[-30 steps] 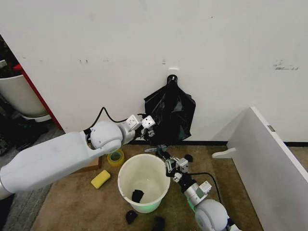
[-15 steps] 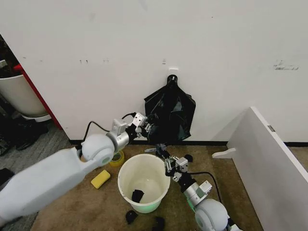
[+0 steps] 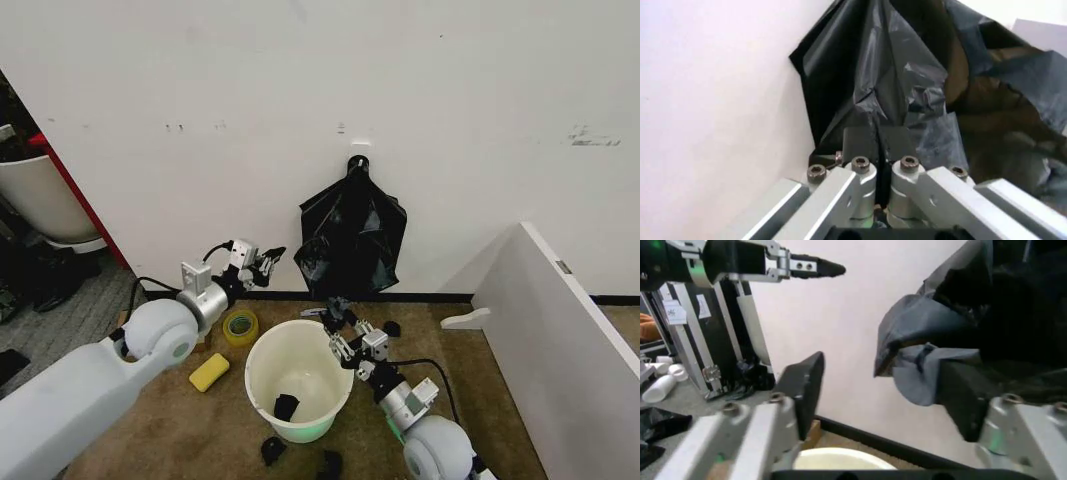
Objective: Place the garbage bag over the trash bin.
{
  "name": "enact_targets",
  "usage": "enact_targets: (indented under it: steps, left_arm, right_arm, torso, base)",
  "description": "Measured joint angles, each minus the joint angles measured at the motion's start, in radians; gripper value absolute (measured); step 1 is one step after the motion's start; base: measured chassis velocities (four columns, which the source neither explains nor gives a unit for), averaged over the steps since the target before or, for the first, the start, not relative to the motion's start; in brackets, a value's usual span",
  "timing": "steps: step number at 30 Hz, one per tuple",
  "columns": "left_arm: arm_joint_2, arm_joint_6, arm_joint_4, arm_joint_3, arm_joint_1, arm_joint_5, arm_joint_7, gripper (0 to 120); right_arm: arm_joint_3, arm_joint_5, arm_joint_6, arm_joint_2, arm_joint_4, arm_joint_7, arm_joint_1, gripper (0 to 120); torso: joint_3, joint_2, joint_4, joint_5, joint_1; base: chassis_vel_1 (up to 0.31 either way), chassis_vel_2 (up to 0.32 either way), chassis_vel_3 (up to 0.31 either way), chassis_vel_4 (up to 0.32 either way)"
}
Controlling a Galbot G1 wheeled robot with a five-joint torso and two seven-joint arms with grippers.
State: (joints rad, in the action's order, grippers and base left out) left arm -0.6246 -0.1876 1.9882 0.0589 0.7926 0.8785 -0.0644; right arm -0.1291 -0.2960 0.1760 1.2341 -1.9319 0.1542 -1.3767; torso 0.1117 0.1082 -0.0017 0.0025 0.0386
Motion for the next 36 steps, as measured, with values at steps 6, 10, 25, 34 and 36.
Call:
enact_targets:
  steps: [6, 10, 25, 34, 36]
  left_arm:
    - [-0.004, 0.031, -0.009, 0.170, -0.160, -0.230, 0.098, 10]
    - [-0.012, 0.040, -0.029, 0.321, -0.303, -0.271, 0.137, 22]
    - [-0.145, -0.214, -0.125, 0.682, -0.747, -0.194, 0.147, 76]
    - [-0.156, -0.342, -0.112, 0.720, -0.759, -0.168, 0.119, 100]
    - [-0.162, -0.345, -0.121, 0.720, -0.754, -0.168, 0.113, 99]
  right_arm:
    - [-0.014, 0.001, 0.000, -0.003, -0.013, 0.000, -0.021, 83]
    - [-0.016, 0.006, 0.001, -0.003, -0.014, 0.000, -0.025, 94]
    - [-0.050, -0.014, 0.009, 0.006, -0.021, 0.002, -0.035, 100]
    - [-0.043, -0.012, 0.013, 0.013, -0.024, 0.009, -0.038, 100]
    - [-0.042, -0.011, 0.013, 0.013, -0.026, 0.009, -0.039, 100]
  torso:
    - [0.000, 0.000, -0.0003, 0.0001, 0.000]
    - [0.000, 0.000, -0.0002, 0.0000, 0.000]
    - [0.000, 0.000, -0.0004, 0.0000, 0.000]
    - [0.000, 0.000, 0.0000, 0.0002, 0.000]
    - [0.000, 0.000, -0.0001, 0.0001, 0.000]
  base:
    - [0.000, 0.000, 0.000, 0.000]
    - [0.000, 0.000, 0.000, 0.000]
    - [0.000, 0.000, 0.000, 0.000]
    - [0.000, 0.000, 0.000, 0.000]
    - [0.000, 0.000, 0.000, 0.000]
